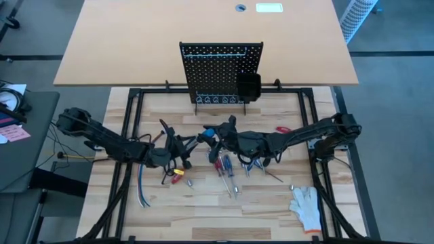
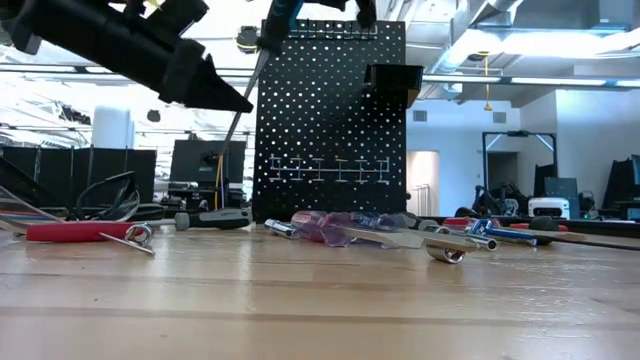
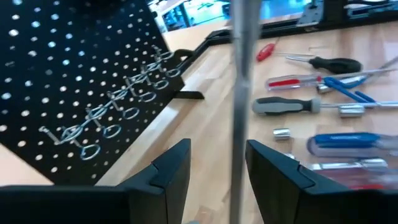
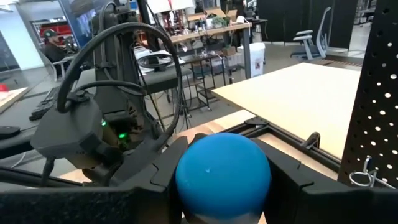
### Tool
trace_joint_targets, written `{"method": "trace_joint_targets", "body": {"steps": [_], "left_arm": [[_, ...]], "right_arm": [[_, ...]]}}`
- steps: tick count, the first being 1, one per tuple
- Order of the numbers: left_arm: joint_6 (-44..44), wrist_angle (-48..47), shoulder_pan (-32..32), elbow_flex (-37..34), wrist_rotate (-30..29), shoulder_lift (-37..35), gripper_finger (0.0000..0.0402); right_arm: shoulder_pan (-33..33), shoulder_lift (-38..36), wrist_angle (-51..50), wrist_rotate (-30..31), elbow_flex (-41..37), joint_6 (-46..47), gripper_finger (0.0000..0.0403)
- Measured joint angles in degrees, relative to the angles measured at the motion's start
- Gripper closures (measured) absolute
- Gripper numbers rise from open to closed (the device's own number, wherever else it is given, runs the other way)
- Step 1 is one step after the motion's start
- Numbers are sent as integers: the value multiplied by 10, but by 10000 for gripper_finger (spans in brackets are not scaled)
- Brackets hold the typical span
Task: Hang tools onto peg board
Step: Hang the blue screwdriver on the pegboard
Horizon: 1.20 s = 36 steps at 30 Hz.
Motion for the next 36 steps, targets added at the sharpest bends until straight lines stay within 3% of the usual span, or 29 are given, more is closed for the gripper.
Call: {"method": "trace_joint_targets", "body": {"steps": [8, 17, 22, 27, 33, 36], "left_arm": [[-3, 0, 25, 0, 3, 0, 277], [3, -1, 27, 0, 10, 0, 387], [-3, -5, 28, 0, 47, 0, 393], [-17, -6, 28, 0, 83, 0, 394], [-24, 28, 28, -22, 165, 0, 394], [-23, 90, 34, -56, 239, -13, 394]], "right_arm": [[0, 0, 0, 1, 0, -6, 249], [0, 0, -1, 3, 0, -7, 250], [0, 3, -2, -1, 0, -13, 245], [0, 4, -16, -2, 0, -36, 167], [22, -5, -23, 2, 0, -132, 138], [41, -24, -52, 3, 0, -189, 136]]}}
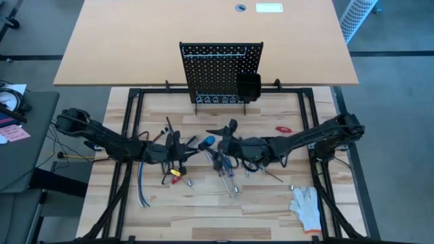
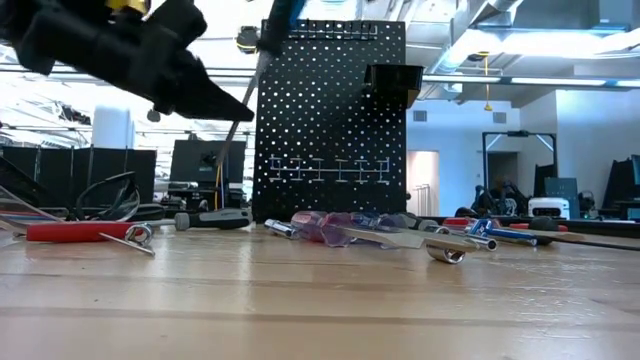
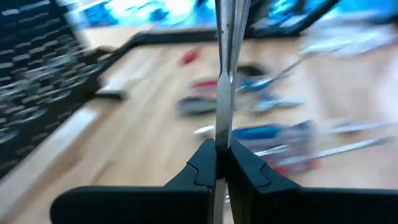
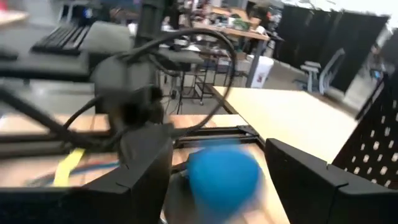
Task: Hang tools onto peg board
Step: Hang the blue screwdriver on the pegboard
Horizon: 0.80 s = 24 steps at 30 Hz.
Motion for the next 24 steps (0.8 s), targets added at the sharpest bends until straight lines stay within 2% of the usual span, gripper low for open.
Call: {"method": "trace_joint_targets", "body": {"steps": [5, 7, 9, 11, 15, 19, 24], "left_arm": [[2, 77, 28, -48, 190, -29, 394], [3, 85, 37, -50, 259, -34, 394], [5, 104, 40, -50, 310, -35, 394], [8, 110, 40, -49, 328, -35, 394], [8, 118, 36, -50, 329, -35, 394], [8, 116, 36, -49, 330, -35, 394], [5, 113, 36, -50, 330, -35, 393]], "right_arm": [[31, -40, -79, -10, -1, -55, 135], [35, -47, -86, -65, -10, -75, 135], [27, -46, -60, -155, -24, -86, 135], [11, -30, -33, -213, -29, -82, 136], [-18, -2, 27, -238, -30, -62, 142], [-40, 20, 91, -344, -29, -39, 150], [-46, 40, 130, -369, -26, -22, 175]]}}
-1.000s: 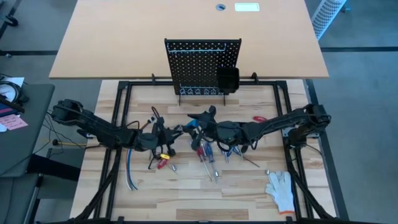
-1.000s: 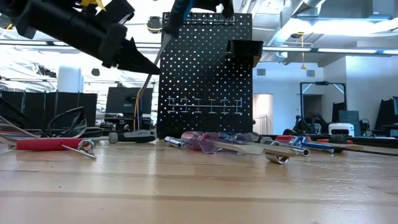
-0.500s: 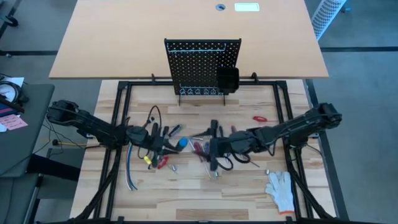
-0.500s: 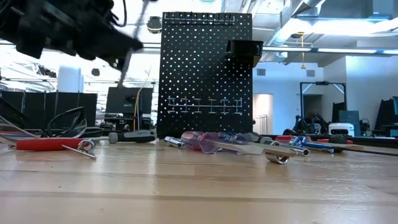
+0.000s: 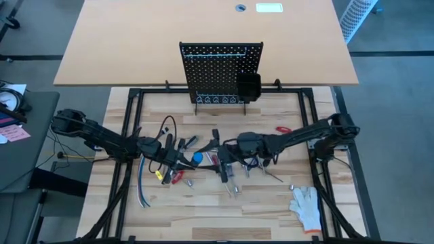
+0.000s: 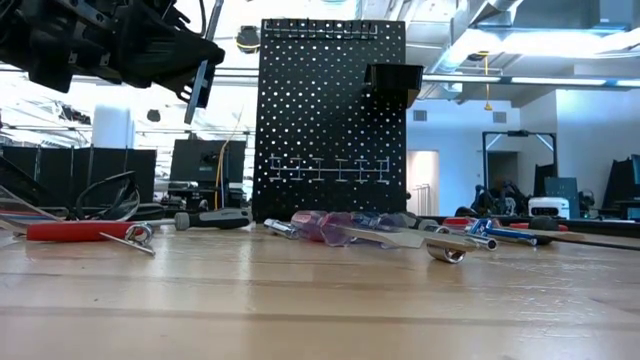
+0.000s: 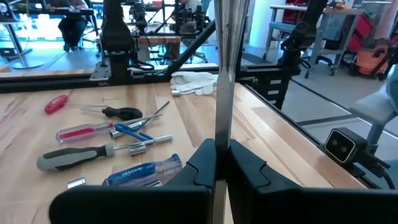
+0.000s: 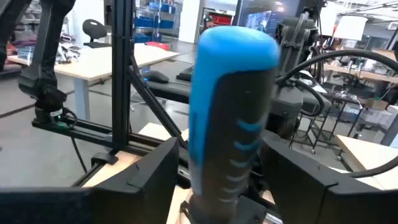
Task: Hang tools onto peg board
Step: Hang the blue screwdriver on the pegboard
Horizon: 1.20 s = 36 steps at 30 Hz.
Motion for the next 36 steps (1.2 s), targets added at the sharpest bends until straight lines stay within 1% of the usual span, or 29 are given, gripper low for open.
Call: {"method": "trace_joint_targets", "body": {"steps": [9, 12, 14, 16, 20, 22, 25, 28, 31, 33, 36], "left_arm": [[-2, 3, 0, 0, -2, 0, 393], [-4, 1, 0, 0, -4, 0, 393], [-5, 1, 0, 0, -4, 0, 392], [-8, 0, 0, 0, -5, 0, 392], [-14, -1, 1, 0, -9, 0, 392], [-19, -4, 1, 0, -9, 0, 392], [-22, -19, 1, 3, -9, 9, 391], [-20, -30, 1, 15, -8, 24, 391], [-19, -31, 1, 23, -3, 38, 391], [-18, -33, 1, 24, -2, 42, 391], [-17, -31, 1, 24, -2, 42, 391]], "right_arm": [[0, 0, 16, -20, 1, 1, 254], [-1, -1, 10, -21, 1, 3, 262], [-2, -1, 7, -21, 1, 5, 253], [-2, -1, 7, -21, 1, 11, 228], [-2, -1, 10, -21, 1, 25, 156], [-2, -1, 10, -22, 1, 25, 127], [-2, -1, 10, -31, 1, 10, 107], [-2, -1, 10, -50, 1, 3, 108], [-2, -1, 8, -51, 1, 3, 124], [-2, -1, 0, -51, 1, 1, 139], [-3, -1, -14, -51, 1, 1, 182]]}}
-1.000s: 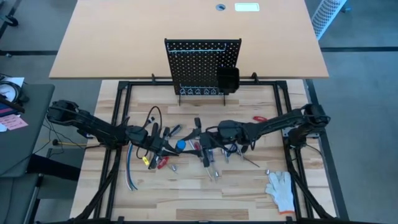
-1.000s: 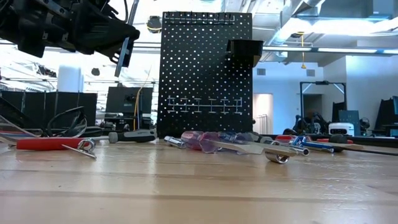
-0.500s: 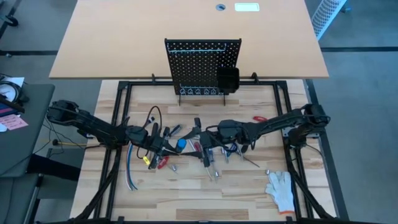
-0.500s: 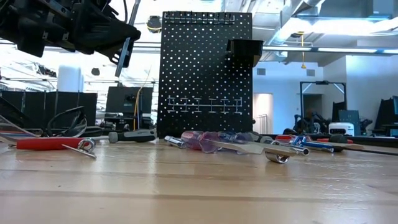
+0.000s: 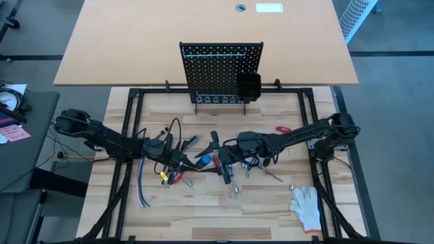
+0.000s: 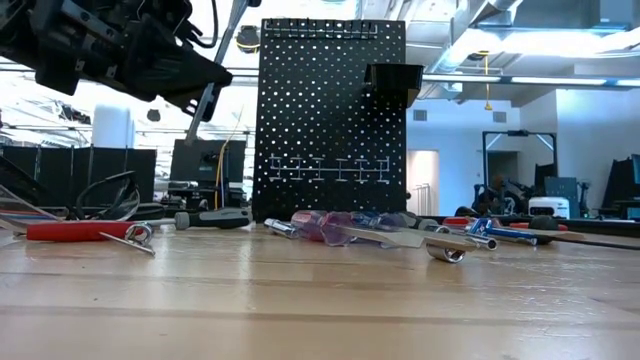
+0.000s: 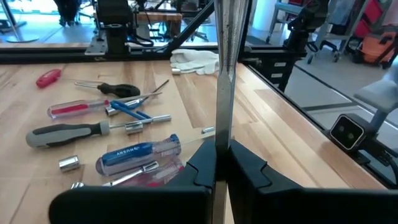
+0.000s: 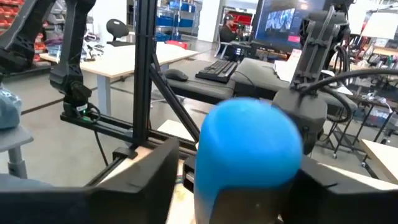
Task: Hang tools onto peg board
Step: Hang the blue screwdriver on the pegboard
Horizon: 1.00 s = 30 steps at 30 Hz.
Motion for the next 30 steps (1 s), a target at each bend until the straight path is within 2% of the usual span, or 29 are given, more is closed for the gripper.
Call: {"method": "trace_joint_targets", "body": {"steps": [4, 8, 15, 18, 23, 26, 30], "left_arm": [[1, 3, 0, 0, -3, 0, 390], [6, 1, 1, 0, -32, 0, 372], [7, -27, 0, 1, -102, -1, 295], [13, -52, 0, 1, -140, -1, 276], [14, -69, -9, 1, -228, -2, 280], [24, -77, -19, 1, -272, -2, 294], [37, -80, -29, 1, -298, -2, 316]], "right_arm": [[-5, 0, 1, 2, 0, 3, 259], [-7, 0, 4, 66, 0, 35, 258], [-13, 0, -5, 154, 0, 83, 258], [-15, 0, -6, 184, 0, 105, 258], [-14, -1, -19, 241, 0, 119, 258], [-15, -1, -25, 247, 0, 124, 258], [-15, -1, -25, 247, 0, 125, 258]]}}
